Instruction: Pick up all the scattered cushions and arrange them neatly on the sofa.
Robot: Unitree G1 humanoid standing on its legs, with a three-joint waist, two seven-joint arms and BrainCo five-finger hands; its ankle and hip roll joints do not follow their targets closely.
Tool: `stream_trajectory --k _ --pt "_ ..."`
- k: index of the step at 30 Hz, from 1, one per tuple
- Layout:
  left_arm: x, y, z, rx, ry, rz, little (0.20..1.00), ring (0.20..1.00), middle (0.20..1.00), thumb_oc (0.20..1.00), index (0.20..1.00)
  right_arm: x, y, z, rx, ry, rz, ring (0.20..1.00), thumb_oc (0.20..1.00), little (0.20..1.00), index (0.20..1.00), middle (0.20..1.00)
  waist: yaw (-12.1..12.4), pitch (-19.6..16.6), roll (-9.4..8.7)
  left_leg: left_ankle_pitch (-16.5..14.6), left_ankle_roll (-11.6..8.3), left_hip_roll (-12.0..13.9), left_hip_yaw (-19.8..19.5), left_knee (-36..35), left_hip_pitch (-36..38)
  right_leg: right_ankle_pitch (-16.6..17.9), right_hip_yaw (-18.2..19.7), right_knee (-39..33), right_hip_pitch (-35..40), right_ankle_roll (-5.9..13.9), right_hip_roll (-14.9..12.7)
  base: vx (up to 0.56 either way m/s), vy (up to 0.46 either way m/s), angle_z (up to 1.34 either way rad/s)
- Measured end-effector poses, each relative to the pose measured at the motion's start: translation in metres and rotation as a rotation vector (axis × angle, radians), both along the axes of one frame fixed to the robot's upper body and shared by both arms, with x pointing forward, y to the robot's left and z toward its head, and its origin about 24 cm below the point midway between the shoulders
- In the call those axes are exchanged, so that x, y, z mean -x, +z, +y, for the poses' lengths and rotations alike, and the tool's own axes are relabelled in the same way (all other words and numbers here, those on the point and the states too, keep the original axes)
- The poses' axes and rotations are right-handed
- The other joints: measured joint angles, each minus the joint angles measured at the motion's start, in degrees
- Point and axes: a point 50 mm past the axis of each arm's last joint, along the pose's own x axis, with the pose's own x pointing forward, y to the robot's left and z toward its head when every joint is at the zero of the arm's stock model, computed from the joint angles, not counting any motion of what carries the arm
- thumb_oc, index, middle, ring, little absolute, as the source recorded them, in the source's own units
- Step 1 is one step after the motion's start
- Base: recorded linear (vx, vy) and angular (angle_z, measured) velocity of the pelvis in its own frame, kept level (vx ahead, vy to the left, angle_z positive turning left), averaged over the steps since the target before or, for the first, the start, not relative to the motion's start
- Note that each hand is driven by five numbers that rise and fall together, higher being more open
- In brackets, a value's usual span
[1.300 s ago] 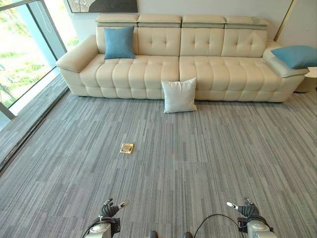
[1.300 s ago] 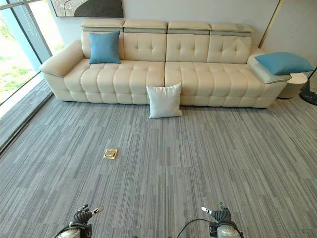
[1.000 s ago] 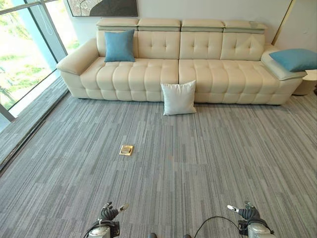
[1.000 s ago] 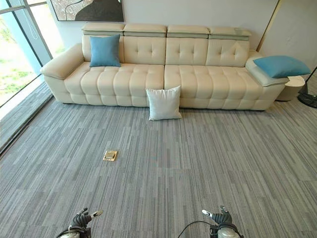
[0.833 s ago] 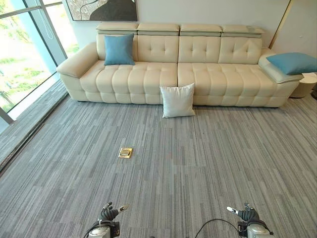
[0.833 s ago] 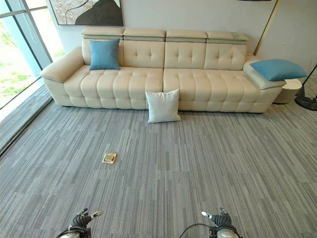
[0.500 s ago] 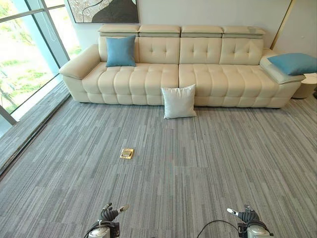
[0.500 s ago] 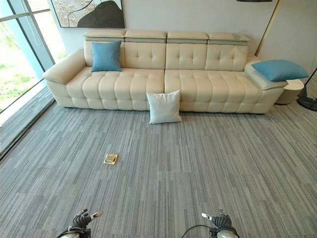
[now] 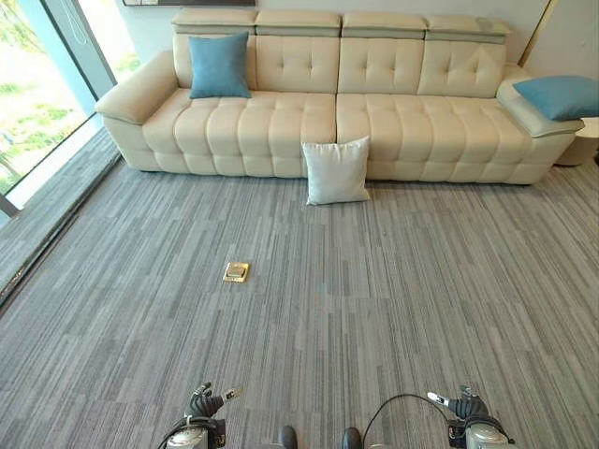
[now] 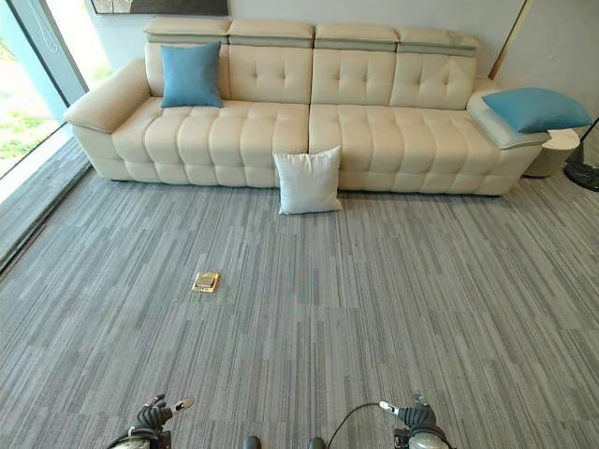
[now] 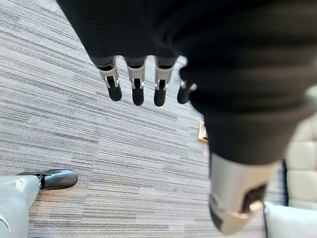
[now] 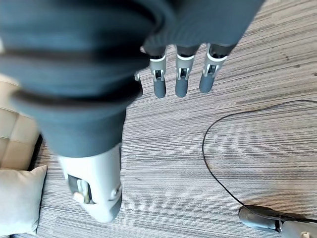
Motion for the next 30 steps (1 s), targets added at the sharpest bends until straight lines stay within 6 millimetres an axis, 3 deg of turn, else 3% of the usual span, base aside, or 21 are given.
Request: stream_trajectory --k 4,7,8,11,13,14,15,17,18,19,20,21,22,23,24,25,26,29,30 --pt "-0.006 0.004 0.005 -0.013 -0.004 -0.022 1.0 1.0 1.0 1.0 1.0 -0.012 0.004 0.001 0.001 0.009 -0.029 1.0 1.0 1.0 1.0 1.0 -0.01 0.83 -0.22 0.07 0.28 -0.15 0.02 0.0 -2.05 0.5 0.12 0.49 -2.24 0.01 -0.09 -0.03 0.135 -0.03" --pt "-0.016 0.007 0.006 -0.005 0.017 -0.043 1.0 1.0 1.0 1.0 1.0 -0.022 0.008 0.001 0.005 0.015 -0.054 1.0 1.0 1.0 1.0 1.0 -0.03 3.21 0.24 -0.08 1.2 -0.49 -0.05 0.0 -3.87 0.09 -0.08 4.73 -5.91 0.13 -0.69 0.02 0.176 -0.01" --pt "-0.018 0.007 0.005 -0.004 0.018 -0.042 1.0 1.0 1.0 1.0 1.0 -0.022 0.009 0.0 0.008 0.015 -0.055 1.0 1.0 1.0 1.0 1.0 -0.14 3.9 0.58 -0.38 1.75 -0.38 -0.46 -0.01 -3.88 -0.43 -0.26 7.94 -7.55 0.29 -0.9 0.02 0.249 -0.01" --pt "-0.027 0.01 0.003 -0.001 0.026 -0.066 1.0 1.0 1.0 1.0 1.0 -0.031 0.012 0.002 0.008 0.033 -0.074 1.0 1.0 1.0 1.0 1.0 -0.08 6.69 1.58 -0.63 2.83 -0.24 0.27 0.0 -2.96 -2.93 -0.84 31.28 -18.32 3.85 -3.16 0.03 0.162 -0.04" --pt "-0.032 0.013 0.006 -0.01 0.021 -0.08 1.0 1.0 1.0 1.0 1.0 -0.031 0.01 0.007 0.001 0.05 -0.065 1.0 1.0 1.0 1.0 1.0 -0.09 7.32 0.24 -0.55 3.94 -1.56 0.26 0.35 -1.93 -3.64 -0.96 38.19 -21.88 4.33 -5.49 0.1 0.052 0.04" --pt "-0.032 0.013 0.004 0.004 0.029 -0.08 1.0 1.0 1.0 1.0 1.0 -0.03 0.009 0.011 -0.007 0.057 -0.06 1.0 1.0 1.0 1.0 1.0 -0.13 7.42 -0.35 -0.82 4.89 -2.26 0.2 0.4 -1.41 -6.85 -1.33 40.53 -23.75 4.24 -6.29 0.16 0.004 -0.05" --pt "-0.035 0.013 -0.001 0.01 0.012 -0.085 1.0 1.0 1.0 1.0 1.0 -0.032 0.009 0.011 -0.008 0.057 -0.062 1.0 1.0 1.0 1.0 1.0 -0.04 7.86 -0.26 -0.93 5.28 -2.17 0.16 0.42 -1.3 -8.42 -1.48 38.4 -25.41 4.56 -6.01 0.36 -0.084 -0.04" --pt "-0.04 0.013 -0.006 0.019 0.004 -0.093 1.0 1.0 1.0 1.0 1.0 -0.031 0.008 0.011 -0.007 0.051 -0.043 1.0 1.0 1.0 1.0 1.0 -0.02 8.05 -0.12 -2.44 4.66 -2.08 0.9 0.41 -0.15 -7.24 -3.22 14.3 -25.32 6.86 -4.74 0.55 -0.174 -0.11" --pt "-0.037 0.01 -0.005 0.023 0.02 -0.074 1.0 1.0 1.0 1.0 1.0 -0.028 0.006 0.009 -0.009 0.033 -0.026 1.0 1.0 1.0 1.0 1.0 -0.02 7.82 -0.4 -3.94 3.69 -2.12 1.5 0.29 1.47 -6.01 -4.85 0.49 -22.86 8.96 -4.36 0.48 -0.156 -0.18" --pt "-0.034 0.008 -0.006 0.028 0.028 -0.063 1.0 1.0 1.0 1.0 1.0 -0.026 0.005 0.008 -0.013 0.014 -0.027 1.0 1.0 1.0 1.0 1.0 -0.16 7.81 -0.42 -5.11 3.0 -2.06 1.49 0.05 3.15 -5.48 -4.99 -0.07 -22.74 9.61 -4.48 0.6 -0.189 -0.03" --pt "-0.029 0.006 -0.008 0.04 0.046 -0.058 1.0 1.0 1.0 1.0 1.0 -0.02 0.003 0.005 -0.012 -0.003 -0.013 1.0 1.0 1.0 1.0 1.0 -0.1 6.56 -0.17 -5.66 3.04 -1.63 1.17 0.02 3.52 -4.34 -4.91 1.79 -22.69 8.23 -4.7 0.65 -0.206 0.33" --pt "-0.022 0.002 -0.015 0.057 0.039 -0.044 1.0 1.0 1.0 1.0 1.0 -0.007 -0.002 -0.002 0.003 -0.021 0.041 1.0 1.0 1.0 1.0 1.0 -0.46 4.97 1.8 -7.69 1.53 1.04 -0.41 0.12 5.57 -4.88 -4.9 14.72 -22.42 5.61 -4.14 0.81 -0.285 0.62" --pt "-0.011 -0.001 -0.018 0.061 0.019 -0.021 1.0 1.0 1.0 1.0 1.0 0.017 -0.01 -0.005 0.005 -0.03 0.112 1.0 1.0 1.0 1.0 1.0 -0.02 1.72 2.48 -10.58 -0.65 3.55 -1.99 1.73 8.56 -3.56 -6.09 13.03 -15.85 2.87 -2.02 0.79 -0.322 0.62" --pt "-0.006 -0.003 -0.017 0.062 0.027 -0.007 1.0 1.0 1.0 1.0 1.0 0.019 -0.011 -0.006 0.008 -0.035 0.117 1.0 1.0 1.0 1.0 1.0 -0.03 1.23 2.87 -11.05 -2.69 5.03 -1.89 5.27 8.43 -2.17 -6.53 11.35 -13.29 2.42 -0.78 0.59 -0.257 0.45" --pt "-0.001 -0.006 -0.016 0.06 0.033 0.017 1.0 1.0 1.0 1.0 1.0 0.022 -0.011 -0.008 0.011 -0.036 0.12 1.0 1.0 1.0 1.0 1.0 0.06 -0.38 2.15 -10.98 -3.19 5.24 -1.87 9.88 6.92 -1.34 -6.83 9.22 -11.45 -0.13 -0.33 0.44 -0.23 0.25" --pt "0.001 -0.007 -0.017 0.063 0.035 0.022 1.0 1.0 1.0 1.0 1.0 0.021 -0.01 -0.011 0.019 -0.038 0.116 1.0 1.0 1.0 1.0 1.0 0.05 -0.86 2.09 -10.94 -4.34 5.52 -1.93 14.15 5.83 -0.92 -7.49 7.74 -9.43 -1.02 0.0 0.36 -0.257 0.26" --pt "0.002 -0.009 -0.022 0.078 0.037 0.03 1.0 1.0 1.0 1.0 1.0 0.022 -0.007 -0.018 0.04 -0.036 0.114 1.0 1.0 1.0 1.0 1.0 -0.06 -2.0 1.95 -11.73 -6.94 6.28 -1.89 22.94 1.67 -0.09 -8.2 4.55 -6.52 -2.74 0.63 0.43 -0.314 0.17" --pt "-0.003 -0.008 -0.024 0.088 0.032 0.016 1.0 1.0 1.0 1.0 1.0 0.012 -0.001 -0.022 0.054 -0.025 0.08 1.0 1.0 1.0 1.0 1.0 -0.15 -1.85 1.92 -7.98 -13.09 7.06 -5.41 46.28 -9.47 -0.58 -8.27 1.05 -2.75 -5.29 2.04 0.22 -0.168 -0.01" --pt "-0.002 -0.008 -0.024 0.088 0.035 0.019 1.0 1.0 1.0 1.0 1.0 0.004 0.001 -0.02 0.059 -0.001 0.063 1.0 1.0 1.0 1.0 1.0 0.44 -1.69 1.69 -7.9 -13.04 6.46 -5.34 50.67 -13.16 -0.75 -7.79 0.82 -1.6 -5.97 2.06 0.29 -0.194 -0.41"
